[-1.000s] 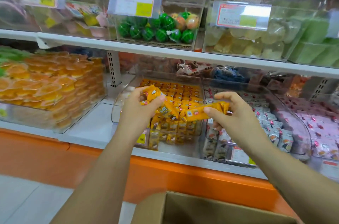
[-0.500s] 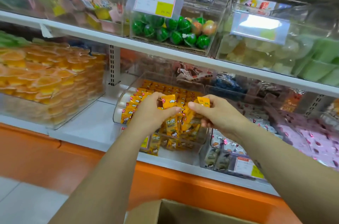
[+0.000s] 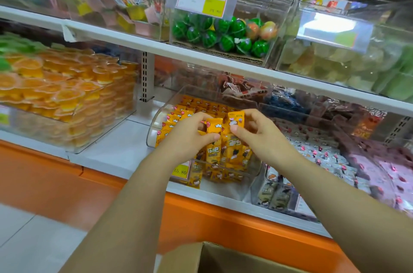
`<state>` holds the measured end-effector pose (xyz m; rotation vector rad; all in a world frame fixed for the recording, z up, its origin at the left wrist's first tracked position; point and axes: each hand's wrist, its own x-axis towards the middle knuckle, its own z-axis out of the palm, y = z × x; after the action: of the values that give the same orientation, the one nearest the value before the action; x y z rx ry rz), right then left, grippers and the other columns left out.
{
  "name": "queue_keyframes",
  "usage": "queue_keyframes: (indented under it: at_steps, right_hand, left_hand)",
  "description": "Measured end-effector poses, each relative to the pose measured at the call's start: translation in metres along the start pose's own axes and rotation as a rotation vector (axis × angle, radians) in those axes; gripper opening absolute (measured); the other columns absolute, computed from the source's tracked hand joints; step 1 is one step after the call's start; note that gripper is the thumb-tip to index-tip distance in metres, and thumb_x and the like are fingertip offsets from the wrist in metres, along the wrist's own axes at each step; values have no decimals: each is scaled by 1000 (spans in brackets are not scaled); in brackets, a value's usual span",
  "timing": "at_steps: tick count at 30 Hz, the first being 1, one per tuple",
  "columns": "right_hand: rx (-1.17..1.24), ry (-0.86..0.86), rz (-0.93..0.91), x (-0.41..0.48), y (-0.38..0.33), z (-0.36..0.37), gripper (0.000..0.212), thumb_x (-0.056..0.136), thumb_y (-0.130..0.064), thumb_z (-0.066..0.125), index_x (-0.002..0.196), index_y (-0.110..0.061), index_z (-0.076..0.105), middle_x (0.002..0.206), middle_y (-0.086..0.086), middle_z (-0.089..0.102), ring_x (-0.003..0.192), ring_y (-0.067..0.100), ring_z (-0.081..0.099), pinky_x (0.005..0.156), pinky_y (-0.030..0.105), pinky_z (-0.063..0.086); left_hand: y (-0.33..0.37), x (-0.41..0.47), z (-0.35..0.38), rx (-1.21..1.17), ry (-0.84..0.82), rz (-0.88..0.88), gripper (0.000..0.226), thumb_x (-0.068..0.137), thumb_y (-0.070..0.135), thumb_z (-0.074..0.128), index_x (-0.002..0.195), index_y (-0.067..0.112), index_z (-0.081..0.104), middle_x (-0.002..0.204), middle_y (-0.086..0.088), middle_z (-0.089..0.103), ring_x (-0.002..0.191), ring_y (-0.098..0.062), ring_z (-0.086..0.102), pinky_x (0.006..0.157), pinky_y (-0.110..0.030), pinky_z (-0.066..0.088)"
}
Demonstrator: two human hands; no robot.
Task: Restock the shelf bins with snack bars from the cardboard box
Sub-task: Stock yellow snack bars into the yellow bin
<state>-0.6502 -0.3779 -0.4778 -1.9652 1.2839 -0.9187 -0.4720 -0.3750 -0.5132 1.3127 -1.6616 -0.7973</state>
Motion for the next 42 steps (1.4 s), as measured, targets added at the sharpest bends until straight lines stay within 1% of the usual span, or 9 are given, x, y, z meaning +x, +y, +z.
queue_keyframes:
  at_steps: [4, 9, 15, 19, 24, 30, 34, 39, 42]
  right_hand:
    - [-298, 11, -217, -1, 3, -7, 45, 96, -32, 49, 139, -28, 40, 116, -7, 55, 106, 10, 54, 92, 32, 45]
    - [-804, -124, -174, -8, -8, -14, 58, 91, -38, 55, 142, -34, 28, 128, -5, 41, 110, 17, 51, 83, 33, 46]
    - [-683, -179, -59, -8, -5, -19, 51, 75, -16, 72, 109, -23, 35, 98, -3, 45, 82, 15, 51, 58, 25, 41]
    - [-608, -156, -97, -10, -1, -23, 36, 84, -31, 68, 112, -27, 46, 108, -5, 55, 94, 12, 53, 76, 27, 45]
    - [-613, -147, -121, -12, 1, -25, 30, 88, -46, 57, 114, -32, 56, 113, -11, 62, 102, 9, 56, 88, 37, 48]
    - [-471, -140, -28, -12, -3, -28, 30, 75, -32, 69, 98, -25, 50, 105, -3, 53, 97, 15, 51, 75, 29, 40]
    - [-558, -143, -30, -12, -10, -27, 34, 76, -25, 72, 103, -21, 50, 95, -4, 56, 86, 15, 53, 66, 23, 42]
    - [-646, -125, -27, -7, -7, -8, 48, 82, -27, 72, 123, -20, 48, 118, 4, 57, 77, 14, 58, 71, 26, 43]
    - [-686, -161, -13, 3, 4, 12, 46, 86, -25, 67, 128, -15, 51, 127, 8, 57, 96, 20, 57, 80, 28, 44]
  left_hand:
    - [-3, 1, -3, 29, 25, 2, 33, 86, 26, 68, 116, 28, 55, 114, -2, 63, 104, -18, 62, 90, -44, 52]
    - [0, -1, 4, 175, 24, -9, 43, 86, 28, 68, 126, 22, 54, 108, 6, 53, 93, -14, 59, 82, -29, 50]
    - [6, -1, 8, 242, 72, 0, 48, 85, 30, 69, 129, 23, 53, 99, 9, 53, 76, -4, 54, 62, -11, 41]
    - [3, -4, 10, 280, 31, -12, 49, 85, 28, 69, 130, 25, 52, 108, 1, 60, 90, -15, 59, 65, -15, 42]
    - [4, -4, 8, 276, 56, -11, 49, 86, 26, 69, 132, 23, 52, 98, 8, 54, 88, -17, 61, 66, -19, 46]
    - [3, -4, 7, 285, 62, -4, 49, 87, 28, 67, 133, 24, 50, 81, 18, 46, 72, -3, 51, 60, -9, 39]
    - [-1, -2, 10, 329, 30, -21, 48, 86, 27, 68, 131, 25, 52, 73, 10, 48, 66, -6, 49, 56, -17, 37]
    - [-4, 0, 14, 443, 3, -42, 48, 88, 28, 66, 133, 23, 51, 81, 6, 46, 76, -11, 50, 63, -22, 40]
    - [-3, 0, 13, 520, -35, -44, 49, 88, 29, 66, 134, 23, 52, 98, 0, 54, 90, -16, 53, 75, -26, 43]
